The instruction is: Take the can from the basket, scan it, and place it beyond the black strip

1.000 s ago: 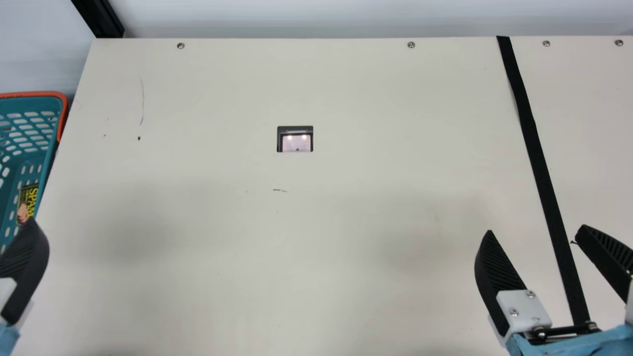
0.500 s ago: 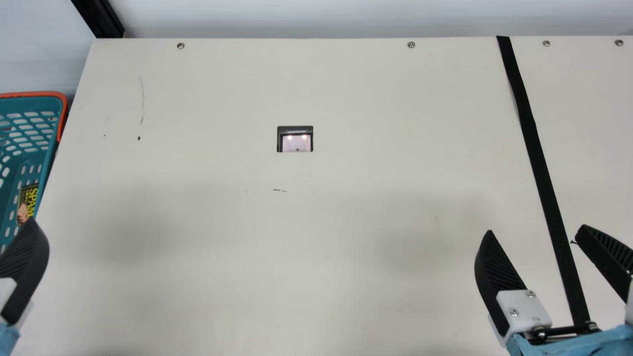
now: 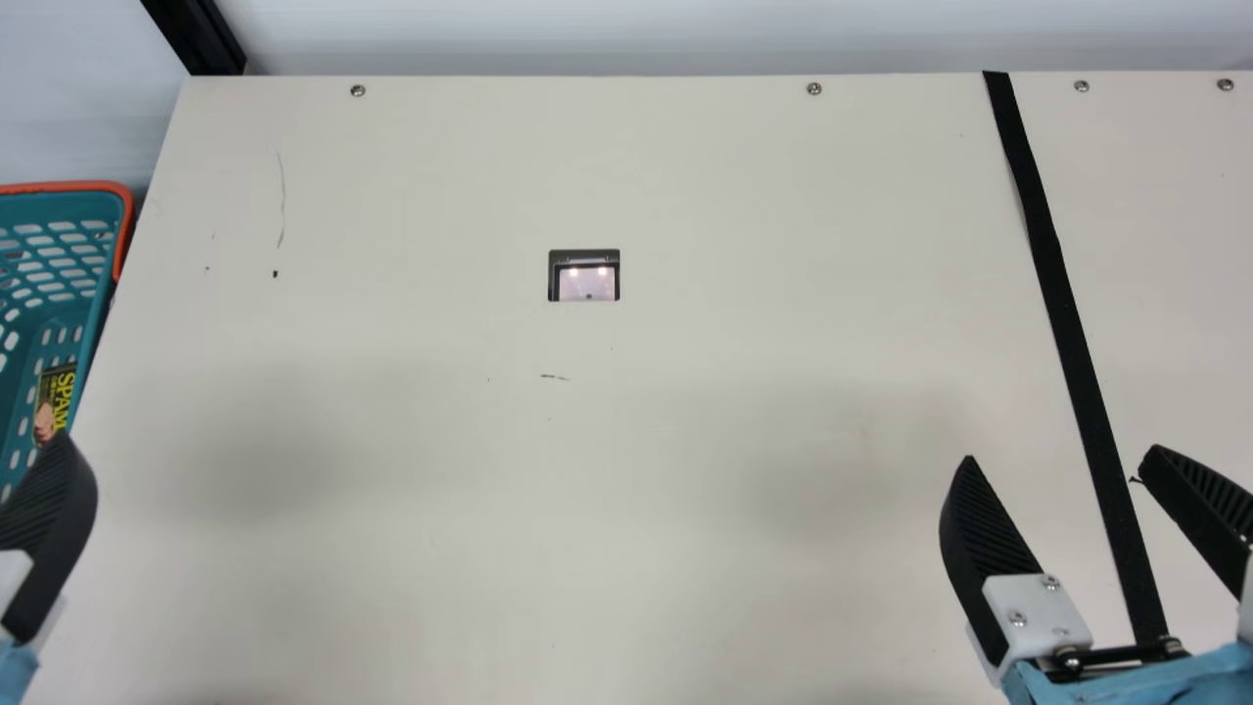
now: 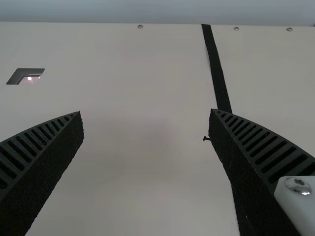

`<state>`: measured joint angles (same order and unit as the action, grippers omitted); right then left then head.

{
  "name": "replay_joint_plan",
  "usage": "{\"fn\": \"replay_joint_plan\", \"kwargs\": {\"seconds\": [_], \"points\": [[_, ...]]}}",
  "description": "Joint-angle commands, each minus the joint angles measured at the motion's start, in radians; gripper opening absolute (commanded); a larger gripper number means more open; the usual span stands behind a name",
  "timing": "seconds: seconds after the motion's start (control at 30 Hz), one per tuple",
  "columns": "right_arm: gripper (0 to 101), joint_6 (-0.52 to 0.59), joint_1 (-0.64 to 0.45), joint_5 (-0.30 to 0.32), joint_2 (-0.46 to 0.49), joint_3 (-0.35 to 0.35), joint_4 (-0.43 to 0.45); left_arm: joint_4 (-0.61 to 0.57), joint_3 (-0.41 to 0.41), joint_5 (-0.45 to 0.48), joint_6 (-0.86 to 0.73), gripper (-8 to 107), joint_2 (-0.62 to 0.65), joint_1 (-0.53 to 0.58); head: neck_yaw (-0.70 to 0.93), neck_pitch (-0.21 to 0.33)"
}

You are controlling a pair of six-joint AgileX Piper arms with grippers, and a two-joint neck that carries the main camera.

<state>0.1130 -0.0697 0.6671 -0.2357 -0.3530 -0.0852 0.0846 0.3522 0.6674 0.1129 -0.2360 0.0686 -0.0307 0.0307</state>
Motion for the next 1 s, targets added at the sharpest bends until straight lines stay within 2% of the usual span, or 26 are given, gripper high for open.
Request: {"fn": "replay_joint_plan", "kwargs": {"seconds": [0.0, 0.97], "points": [[101, 0.0, 0.0, 0.0, 0.0, 0.0, 0.0, 0.0, 0.0, 0.0, 0.0, 90, 0.0, 0.0, 0.006, 0.017], [101, 0.0, 0.0, 0.0, 0.0, 0.0, 0.0, 0.0, 0.0, 0.0, 0.0, 90, 0.0, 0.0, 0.011, 0.016]]}}
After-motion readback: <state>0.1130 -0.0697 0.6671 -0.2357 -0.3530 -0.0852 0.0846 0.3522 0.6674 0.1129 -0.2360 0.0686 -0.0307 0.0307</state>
